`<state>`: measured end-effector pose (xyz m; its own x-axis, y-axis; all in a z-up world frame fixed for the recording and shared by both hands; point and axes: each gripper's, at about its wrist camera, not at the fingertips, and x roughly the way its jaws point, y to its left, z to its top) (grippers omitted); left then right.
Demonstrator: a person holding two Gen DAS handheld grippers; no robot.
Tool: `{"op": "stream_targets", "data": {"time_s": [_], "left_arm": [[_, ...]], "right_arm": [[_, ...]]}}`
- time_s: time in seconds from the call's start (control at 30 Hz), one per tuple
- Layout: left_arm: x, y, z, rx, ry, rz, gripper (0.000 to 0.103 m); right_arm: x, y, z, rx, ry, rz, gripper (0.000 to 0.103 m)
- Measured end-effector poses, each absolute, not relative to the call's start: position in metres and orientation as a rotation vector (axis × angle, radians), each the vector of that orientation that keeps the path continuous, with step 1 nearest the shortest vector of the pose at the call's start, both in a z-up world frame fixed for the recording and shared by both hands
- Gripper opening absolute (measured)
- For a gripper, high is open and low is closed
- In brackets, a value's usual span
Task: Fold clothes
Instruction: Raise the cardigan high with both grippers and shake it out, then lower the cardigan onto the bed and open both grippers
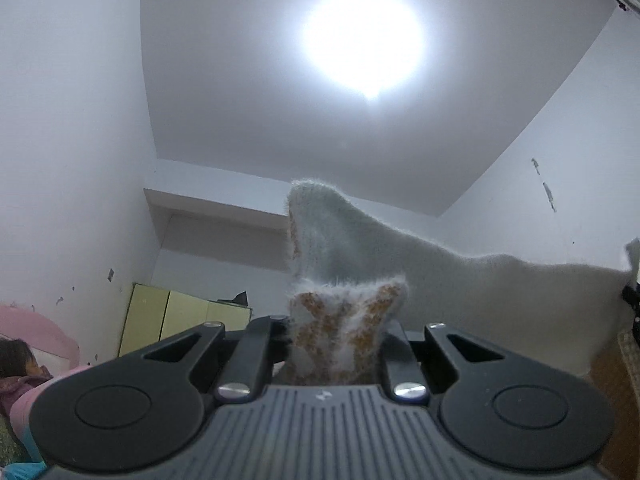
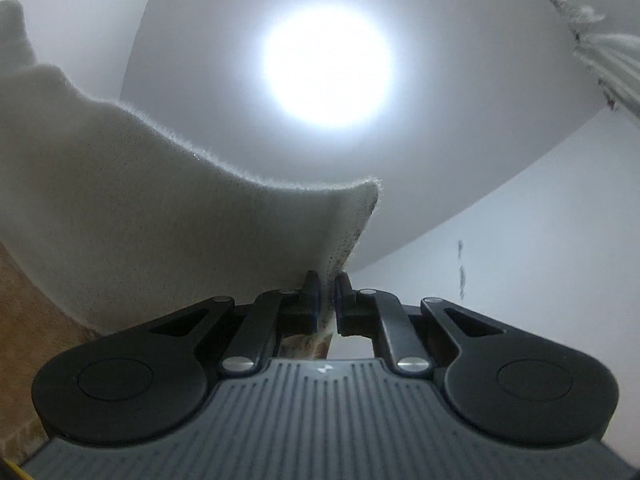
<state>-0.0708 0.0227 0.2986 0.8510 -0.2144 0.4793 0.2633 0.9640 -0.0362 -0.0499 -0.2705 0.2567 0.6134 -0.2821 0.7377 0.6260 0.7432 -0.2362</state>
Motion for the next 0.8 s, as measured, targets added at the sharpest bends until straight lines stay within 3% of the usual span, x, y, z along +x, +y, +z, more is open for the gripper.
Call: {"op": "stream_targets", "data": {"time_s": [0.2, 0.37, 0.67, 0.8], "left_arm": [[-0.045, 0.011, 0.291, -0.101, -0.443, -0.247, 0.015], [0.023, 0.001, 0.266, -0.127, -0.339, -0.233, 0.015], [0.242, 0.007, 0.192, -0.151, -0.088, -0.154, 0.015], [0.376, 0.027, 0.121, -0.149, 0.139, -0.107, 0.015]], "right_arm": [[-0.030, -0.277, 0.256, -0.547, -0.754, -0.569, 0.006], [0.043, -0.290, 0.239, -0.577, -0.657, -0.551, 0.006], [0.261, -0.310, 0.195, -0.650, -0.466, -0.484, 0.006], [0.396, -0.321, 0.144, -0.666, -0.268, -0.405, 0.006]]}}
